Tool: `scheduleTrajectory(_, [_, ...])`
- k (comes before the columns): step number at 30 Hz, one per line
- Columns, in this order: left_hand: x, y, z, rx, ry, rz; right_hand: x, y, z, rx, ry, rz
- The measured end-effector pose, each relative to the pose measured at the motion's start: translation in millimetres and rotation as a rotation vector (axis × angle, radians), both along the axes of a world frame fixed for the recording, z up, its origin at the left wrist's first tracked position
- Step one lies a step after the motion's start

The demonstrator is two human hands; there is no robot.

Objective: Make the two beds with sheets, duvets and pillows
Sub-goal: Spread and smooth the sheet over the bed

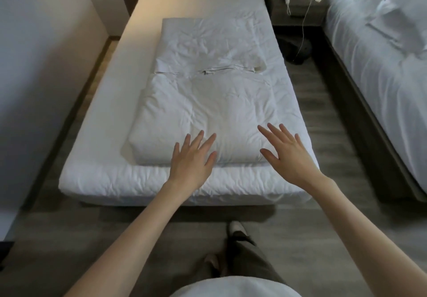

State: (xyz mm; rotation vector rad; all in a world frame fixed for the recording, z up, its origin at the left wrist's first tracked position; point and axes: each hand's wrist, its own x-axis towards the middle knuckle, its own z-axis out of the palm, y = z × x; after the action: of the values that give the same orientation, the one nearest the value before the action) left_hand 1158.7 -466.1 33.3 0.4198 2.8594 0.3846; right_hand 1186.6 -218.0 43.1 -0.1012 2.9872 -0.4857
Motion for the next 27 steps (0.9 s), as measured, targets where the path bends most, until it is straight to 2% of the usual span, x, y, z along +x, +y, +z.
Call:
scheduleTrajectory(5, [25.1,34.6,31.9,0.008,0.066,-0.079,31.0,22.0,23.6,0.036,0.069,-0.023])
scheduleTrajectory(13, [38.3,147.5,60.3,-0.017,0.199,-0.157,59.3,109.3,41.9,0.102,0.215,-0.089])
scheduleTrajectory(18, [50.7,240.1,59.4,-0.015,0.23,-0.081,73.7,189.3,45.5,0.084,0.205,-0.105])
scheduleTrajectory(27, [58.5,396.2,56.6,0.009,0.222,0.032,69.8,324.5,64.6,0.065,0.197,-0.014])
